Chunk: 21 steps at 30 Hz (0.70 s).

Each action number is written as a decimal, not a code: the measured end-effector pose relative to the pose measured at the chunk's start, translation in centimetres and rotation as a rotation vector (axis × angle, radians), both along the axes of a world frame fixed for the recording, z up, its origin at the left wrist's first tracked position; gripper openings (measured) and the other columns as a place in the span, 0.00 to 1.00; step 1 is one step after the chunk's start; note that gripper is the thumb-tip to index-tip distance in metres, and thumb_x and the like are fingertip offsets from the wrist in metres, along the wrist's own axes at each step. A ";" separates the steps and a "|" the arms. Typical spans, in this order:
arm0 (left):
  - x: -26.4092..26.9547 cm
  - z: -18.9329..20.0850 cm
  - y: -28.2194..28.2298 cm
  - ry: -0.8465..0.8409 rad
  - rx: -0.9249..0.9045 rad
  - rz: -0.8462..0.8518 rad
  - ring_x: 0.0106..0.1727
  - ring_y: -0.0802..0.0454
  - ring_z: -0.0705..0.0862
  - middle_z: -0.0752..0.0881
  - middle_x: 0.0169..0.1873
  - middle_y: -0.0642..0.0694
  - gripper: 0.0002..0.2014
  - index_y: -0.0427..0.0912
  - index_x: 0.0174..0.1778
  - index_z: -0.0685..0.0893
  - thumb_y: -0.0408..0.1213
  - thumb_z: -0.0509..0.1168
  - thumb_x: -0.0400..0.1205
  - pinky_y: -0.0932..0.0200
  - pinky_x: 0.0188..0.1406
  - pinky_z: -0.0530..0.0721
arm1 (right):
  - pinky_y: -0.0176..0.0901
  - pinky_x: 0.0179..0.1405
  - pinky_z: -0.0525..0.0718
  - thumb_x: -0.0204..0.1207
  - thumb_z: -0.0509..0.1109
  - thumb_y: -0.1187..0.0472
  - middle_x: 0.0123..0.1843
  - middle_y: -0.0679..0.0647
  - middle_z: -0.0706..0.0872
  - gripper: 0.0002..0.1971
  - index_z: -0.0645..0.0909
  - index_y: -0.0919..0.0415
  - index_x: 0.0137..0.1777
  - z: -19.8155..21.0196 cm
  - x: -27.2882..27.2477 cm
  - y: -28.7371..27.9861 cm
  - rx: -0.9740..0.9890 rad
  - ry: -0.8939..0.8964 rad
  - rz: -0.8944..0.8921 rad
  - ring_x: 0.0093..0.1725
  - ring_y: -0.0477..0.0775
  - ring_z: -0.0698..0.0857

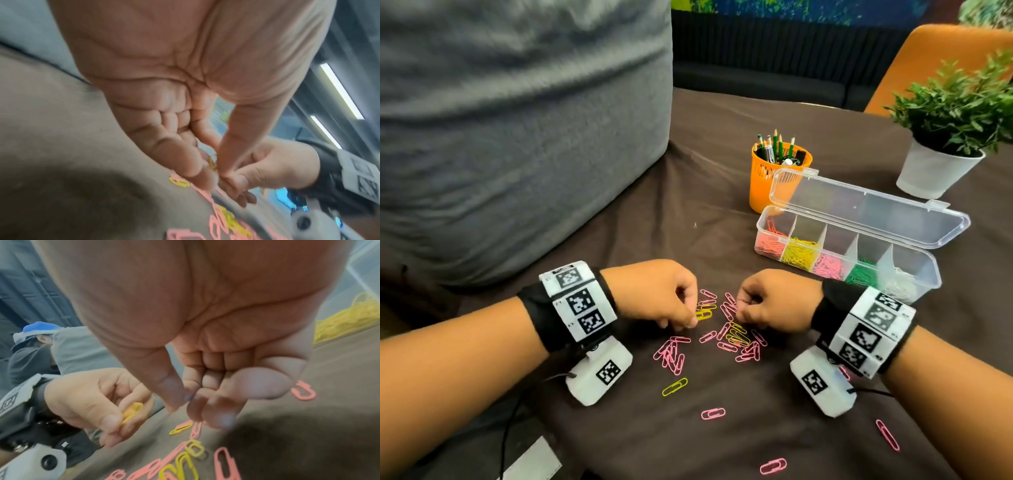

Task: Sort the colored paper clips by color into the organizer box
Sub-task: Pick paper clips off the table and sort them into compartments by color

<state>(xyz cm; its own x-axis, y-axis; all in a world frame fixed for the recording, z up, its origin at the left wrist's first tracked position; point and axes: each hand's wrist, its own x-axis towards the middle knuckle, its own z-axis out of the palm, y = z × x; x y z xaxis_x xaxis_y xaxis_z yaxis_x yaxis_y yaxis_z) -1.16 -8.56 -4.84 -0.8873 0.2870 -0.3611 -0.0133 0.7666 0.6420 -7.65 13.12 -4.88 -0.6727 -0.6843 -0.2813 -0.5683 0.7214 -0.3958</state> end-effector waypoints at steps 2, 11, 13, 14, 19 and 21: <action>-0.3 -0.4 -0.4 0.023 0.084 0.101 0.32 0.49 0.87 0.89 0.33 0.43 0.09 0.43 0.44 0.78 0.28 0.71 0.79 0.61 0.29 0.84 | 0.38 0.38 0.80 0.75 0.74 0.56 0.30 0.44 0.83 0.07 0.84 0.60 0.43 0.4 -0.1 0.2 -0.002 0.006 -0.007 0.30 0.40 0.79; -2.4 -0.3 2.1 0.106 -0.279 0.099 0.40 0.51 0.83 0.87 0.43 0.47 0.11 0.45 0.51 0.87 0.35 0.58 0.83 0.64 0.39 0.79 | 0.48 0.46 0.85 0.67 0.70 0.65 0.37 0.45 0.81 0.08 0.76 0.51 0.38 -0.5 1.4 -1.2 0.081 0.002 -0.034 0.39 0.50 0.81; -2.4 -0.5 2.1 0.129 -0.370 0.044 0.48 0.47 0.84 0.88 0.45 0.48 0.07 0.46 0.45 0.85 0.42 0.63 0.82 0.59 0.47 0.81 | 0.44 0.44 0.85 0.66 0.69 0.66 0.37 0.44 0.82 0.09 0.79 0.51 0.42 -0.4 1.3 -0.9 0.056 -0.053 -0.047 0.37 0.48 0.81; -2.3 -0.6 2.0 0.155 -0.390 0.021 0.47 0.49 0.84 0.88 0.43 0.50 0.06 0.47 0.43 0.84 0.45 0.66 0.80 0.57 0.47 0.82 | 0.40 0.41 0.84 0.67 0.69 0.66 0.36 0.44 0.83 0.10 0.80 0.52 0.45 -0.4 1.2 -0.7 0.042 -0.080 -0.048 0.36 0.46 0.81; -2.4 -1.5 1.6 0.246 -0.503 -0.043 0.41 0.57 0.84 0.87 0.37 0.56 0.13 0.52 0.40 0.85 0.57 0.75 0.73 0.58 0.36 0.76 | 0.40 0.26 0.77 0.74 0.62 0.69 0.30 0.51 0.81 0.07 0.78 0.57 0.39 -0.3 0.4 0.4 -0.190 -0.258 -0.258 0.27 0.48 0.80; -2.6 -1.6 1.8 0.248 -0.507 -0.051 0.39 0.56 0.83 0.87 0.34 0.54 0.13 0.51 0.36 0.85 0.56 0.75 0.74 0.59 0.34 0.74 | 0.40 0.22 0.70 0.75 0.56 0.73 0.30 0.55 0.79 0.11 0.75 0.58 0.38 -0.2 0.3 0.5 -0.280 -0.437 -0.359 0.24 0.51 0.77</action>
